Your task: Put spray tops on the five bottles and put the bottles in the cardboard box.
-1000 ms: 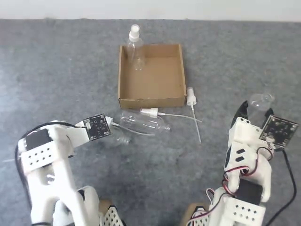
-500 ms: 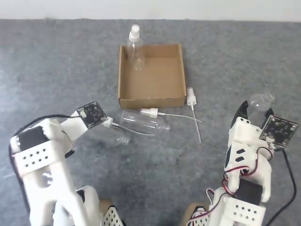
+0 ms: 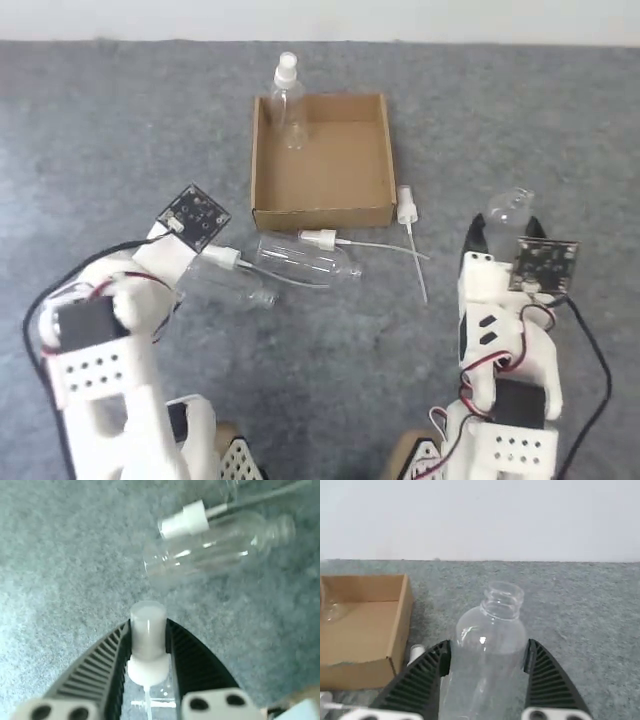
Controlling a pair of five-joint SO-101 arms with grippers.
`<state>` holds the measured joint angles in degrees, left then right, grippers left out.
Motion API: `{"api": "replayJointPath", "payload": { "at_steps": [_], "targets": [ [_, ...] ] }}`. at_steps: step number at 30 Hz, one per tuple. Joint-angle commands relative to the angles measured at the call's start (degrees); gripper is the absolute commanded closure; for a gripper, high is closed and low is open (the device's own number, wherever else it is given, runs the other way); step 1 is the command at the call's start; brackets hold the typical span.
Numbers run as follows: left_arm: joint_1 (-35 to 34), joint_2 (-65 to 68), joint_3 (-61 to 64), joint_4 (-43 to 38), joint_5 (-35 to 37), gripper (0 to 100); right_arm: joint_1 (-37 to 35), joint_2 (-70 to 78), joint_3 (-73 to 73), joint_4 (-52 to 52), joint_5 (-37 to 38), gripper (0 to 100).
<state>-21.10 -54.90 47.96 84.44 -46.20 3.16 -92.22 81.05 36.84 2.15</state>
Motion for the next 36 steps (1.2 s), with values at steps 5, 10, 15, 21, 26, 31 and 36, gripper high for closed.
{"api": "replayJointPath", "payload": {
  "at_steps": [5, 10, 15, 21, 26, 31, 36],
  "targets": [
    [3.96, -8.97, -5.58, 0.09, 10.90, 99, -8.04, -1.10, -0.88, 4.26, 4.40, 89.5],
    [5.89, -9.58, -9.54, 0.09, 17.32, 99, -10.68, -0.75, -0.79, 4.53, 4.40, 89.5],
    [9.41, -10.02, -11.56, -2.64, 24.97, 99, -13.05, -0.75, -0.70, 5.41, 4.40, 89.5],
    [9.85, -10.02, -11.91, -10.11, 33.49, 99, -15.52, -1.19, -0.44, 6.11, 4.40, 89.5],
    [9.93, -10.02, -12.00, -15.56, 38.33, 99, -17.27, -1.19, 0.88, 5.76, 4.40, 89.5],
    [10.02, -10.02, -12.00, -18.37, 40.70, 99, -18.95, -1.19, 1.49, 5.67, 4.48, 89.5],
    [15.56, -10.02, -12.09, -22.42, 47.65, 99, -18.59, -1.19, 1.93, 5.58, 4.48, 89.5]
  ]
}}
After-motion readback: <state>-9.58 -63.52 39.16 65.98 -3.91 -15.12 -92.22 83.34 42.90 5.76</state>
